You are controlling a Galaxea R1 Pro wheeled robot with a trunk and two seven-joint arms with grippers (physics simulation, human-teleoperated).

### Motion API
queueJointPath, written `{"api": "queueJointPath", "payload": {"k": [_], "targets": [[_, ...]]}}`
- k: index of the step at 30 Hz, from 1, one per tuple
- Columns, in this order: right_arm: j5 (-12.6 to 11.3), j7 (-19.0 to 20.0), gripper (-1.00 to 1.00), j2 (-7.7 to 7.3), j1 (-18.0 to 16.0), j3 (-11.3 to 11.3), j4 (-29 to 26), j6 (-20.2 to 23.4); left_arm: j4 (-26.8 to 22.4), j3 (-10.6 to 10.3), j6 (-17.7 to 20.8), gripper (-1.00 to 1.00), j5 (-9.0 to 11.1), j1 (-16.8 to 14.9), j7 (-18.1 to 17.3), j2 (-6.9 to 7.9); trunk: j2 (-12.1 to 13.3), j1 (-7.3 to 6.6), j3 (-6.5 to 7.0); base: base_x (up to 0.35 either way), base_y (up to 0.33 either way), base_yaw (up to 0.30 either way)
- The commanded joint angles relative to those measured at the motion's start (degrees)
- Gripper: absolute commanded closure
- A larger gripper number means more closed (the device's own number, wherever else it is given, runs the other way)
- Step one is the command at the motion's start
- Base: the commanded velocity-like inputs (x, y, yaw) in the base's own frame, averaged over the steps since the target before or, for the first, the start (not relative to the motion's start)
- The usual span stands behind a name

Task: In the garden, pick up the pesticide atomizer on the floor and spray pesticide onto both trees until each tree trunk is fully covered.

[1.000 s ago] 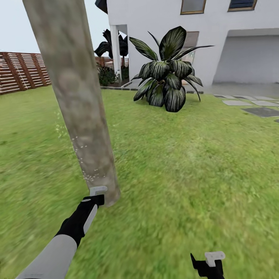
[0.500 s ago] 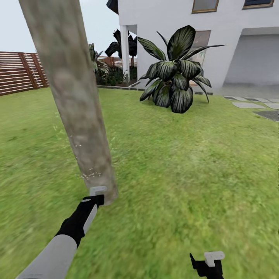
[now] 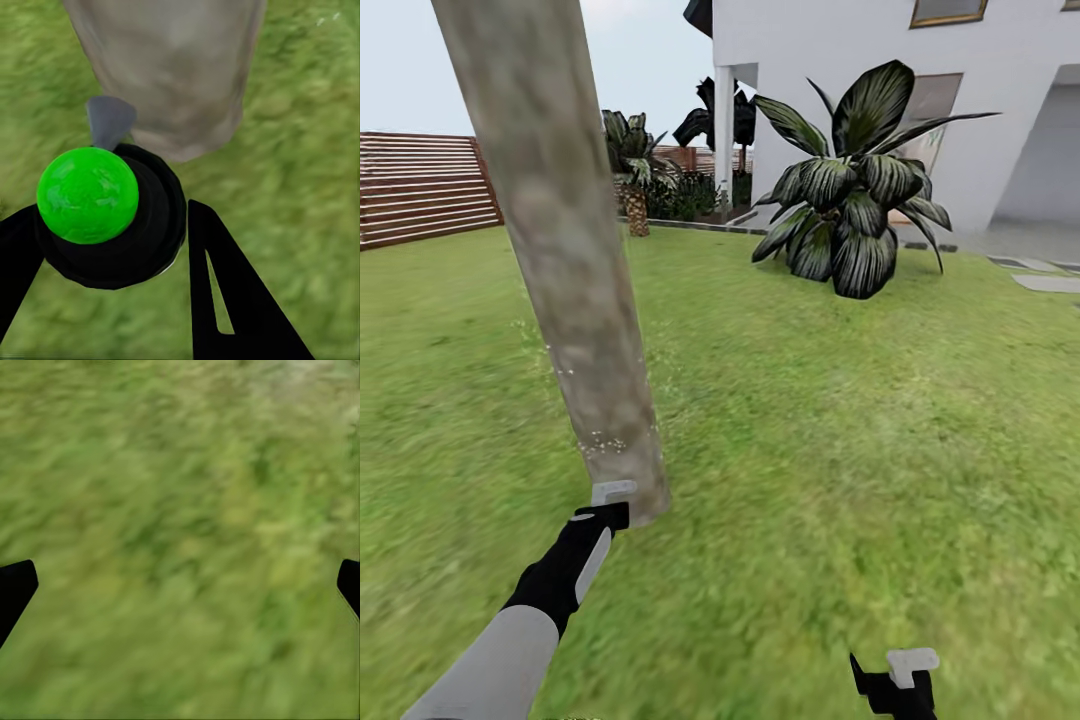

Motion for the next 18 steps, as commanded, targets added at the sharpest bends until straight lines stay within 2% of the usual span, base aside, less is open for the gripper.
{"api": "queueJointPath", "payload": {"k": [1, 5, 13, 18], "targets": [[0.0, 0.0, -1.00, 0.00, 0.0, 0.0, 0.0, 0.0, 0.0, 0.0, 0.0, 1.00, 0.0, 0.0, 0.0, 0.00, 0.0, 0.00, 0.00, 0.082, -0.272, 0.277], [0.0, 0.0, -1.00, 0.00, 0.0, 0.0, 0.0, 0.0, 0.0, 0.0, 0.0, 1.00, 0.0, 0.0, 0.0, 0.00, 0.0, 0.00, 0.00, 0.082, -0.272, 0.254], [0.0, -0.1, -1.00, -0.05, 0.0, 0.0, 0.0, 0.0, 0.1, 0.0, -0.1, 1.00, 0.0, 0.0, 0.2, 0.00, 0.0, 0.00, 0.00, 0.082, -0.272, 0.035], [-0.1, -0.2, -1.00, -0.08, 0.0, 0.0, 0.0, 0.0, -0.6, -0.3, 0.0, 1.00, -0.3, 0.0, 0.6, 0.16, 0.0, 0.00, 0.00, 0.102, -0.272, 0.248]]}}
